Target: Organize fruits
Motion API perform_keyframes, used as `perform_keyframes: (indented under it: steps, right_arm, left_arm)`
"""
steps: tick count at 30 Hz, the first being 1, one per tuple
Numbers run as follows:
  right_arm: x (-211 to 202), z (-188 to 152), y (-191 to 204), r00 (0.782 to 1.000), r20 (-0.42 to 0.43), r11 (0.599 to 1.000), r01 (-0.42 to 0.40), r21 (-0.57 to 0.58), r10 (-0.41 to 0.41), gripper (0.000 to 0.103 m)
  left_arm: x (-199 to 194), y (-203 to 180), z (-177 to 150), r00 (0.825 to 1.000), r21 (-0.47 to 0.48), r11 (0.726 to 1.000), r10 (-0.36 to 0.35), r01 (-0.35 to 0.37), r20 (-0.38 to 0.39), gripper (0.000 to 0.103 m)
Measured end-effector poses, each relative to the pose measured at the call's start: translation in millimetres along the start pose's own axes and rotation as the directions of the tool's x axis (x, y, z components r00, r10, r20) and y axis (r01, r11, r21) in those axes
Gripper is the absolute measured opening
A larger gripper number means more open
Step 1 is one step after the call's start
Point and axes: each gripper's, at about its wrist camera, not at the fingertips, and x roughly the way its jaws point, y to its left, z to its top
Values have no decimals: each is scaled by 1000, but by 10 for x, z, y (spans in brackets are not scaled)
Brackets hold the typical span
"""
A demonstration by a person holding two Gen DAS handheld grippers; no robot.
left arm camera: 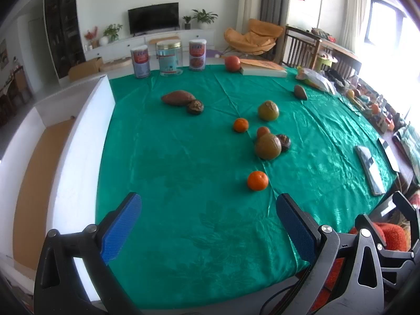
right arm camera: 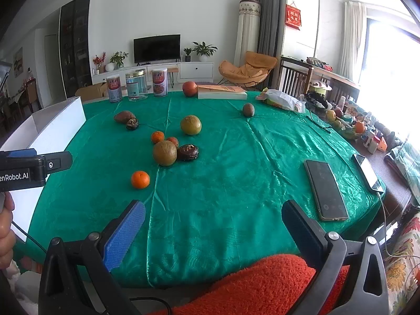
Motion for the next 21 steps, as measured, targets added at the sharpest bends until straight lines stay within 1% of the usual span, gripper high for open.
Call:
perform_keyframes:
  steps: [6,10,13,19,20,21]
  right_arm:
    - [-62,-55,-3,1000,-2,1000,-3,-3,3,103]
    - [-41,-30,-2,1000,1,1000,-6,-1,6,103]
    - [21,-27,-13,1000,-16,1000,-3,7,4,103]
    - [154,-40,39,998,-57,1000,-16,3,16,103]
    - [175,-38,38,998,-61,1000,-17,3,18,103]
    - [205,-43,33,999,-48,1000,-12,0,12,103]
  left_arm:
    - [20,45,16,1000,-13,1000,6,-6,-1,102]
    - [30,71,25,1000,-28,1000,4,-4,-7,102]
    - [29,83,7,1000,-22,1000,6,-6,-2,102]
    - [179,182,-15,999,-45,999,1,-3,-48,102]
    - [199,201,-13,999,-52,999,1,-4,-52,102]
    - [215,218,-8,999,-58,998,1,-4,-54,102]
